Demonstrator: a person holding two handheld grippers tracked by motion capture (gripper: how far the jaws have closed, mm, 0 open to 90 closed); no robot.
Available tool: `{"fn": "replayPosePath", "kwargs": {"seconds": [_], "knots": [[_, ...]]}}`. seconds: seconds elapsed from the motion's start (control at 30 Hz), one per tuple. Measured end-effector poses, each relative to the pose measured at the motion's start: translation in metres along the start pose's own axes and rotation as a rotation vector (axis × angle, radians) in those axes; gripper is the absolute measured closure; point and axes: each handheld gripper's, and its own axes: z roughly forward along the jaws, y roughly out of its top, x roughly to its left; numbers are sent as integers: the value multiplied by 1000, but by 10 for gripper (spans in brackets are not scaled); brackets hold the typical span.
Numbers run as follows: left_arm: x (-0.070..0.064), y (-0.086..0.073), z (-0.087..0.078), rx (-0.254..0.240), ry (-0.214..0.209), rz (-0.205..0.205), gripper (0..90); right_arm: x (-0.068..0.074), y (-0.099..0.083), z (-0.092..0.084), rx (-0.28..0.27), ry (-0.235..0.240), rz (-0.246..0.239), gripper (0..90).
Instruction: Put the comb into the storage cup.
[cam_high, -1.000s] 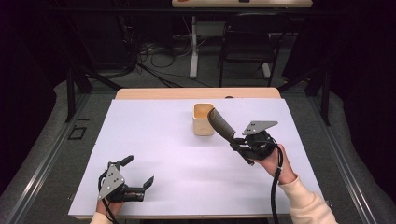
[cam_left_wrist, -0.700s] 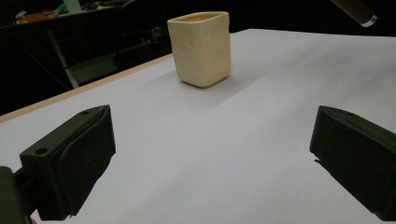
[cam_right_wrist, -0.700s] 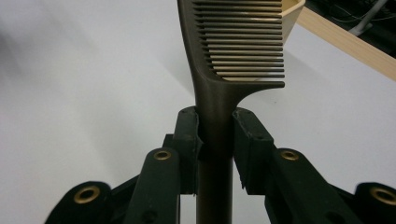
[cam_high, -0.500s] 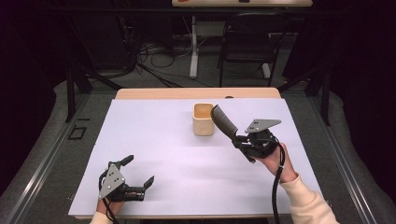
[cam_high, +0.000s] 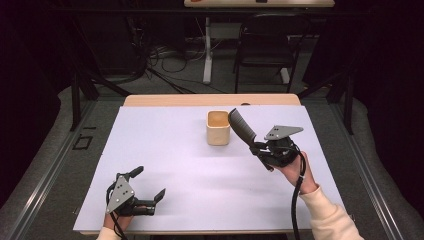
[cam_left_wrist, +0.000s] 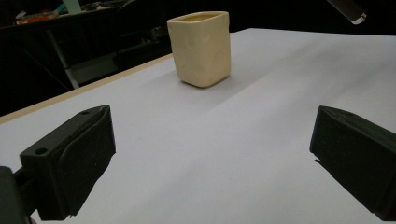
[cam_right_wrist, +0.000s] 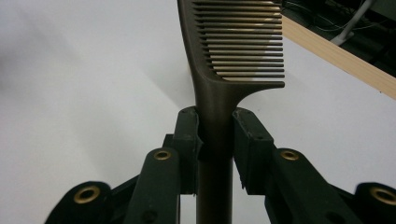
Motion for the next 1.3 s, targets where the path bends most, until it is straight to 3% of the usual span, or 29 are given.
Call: {"fn": "replayPosePath", "kwargs": {"seconds": [0.63,1.3], "knots": [[1,-1,0,-1,2,-6,2,-3,6,8,-33,-26,18,723],[1,-1,-1,-5,2,-7,3,-2,30,17,-72,-28,-2,723]]}}
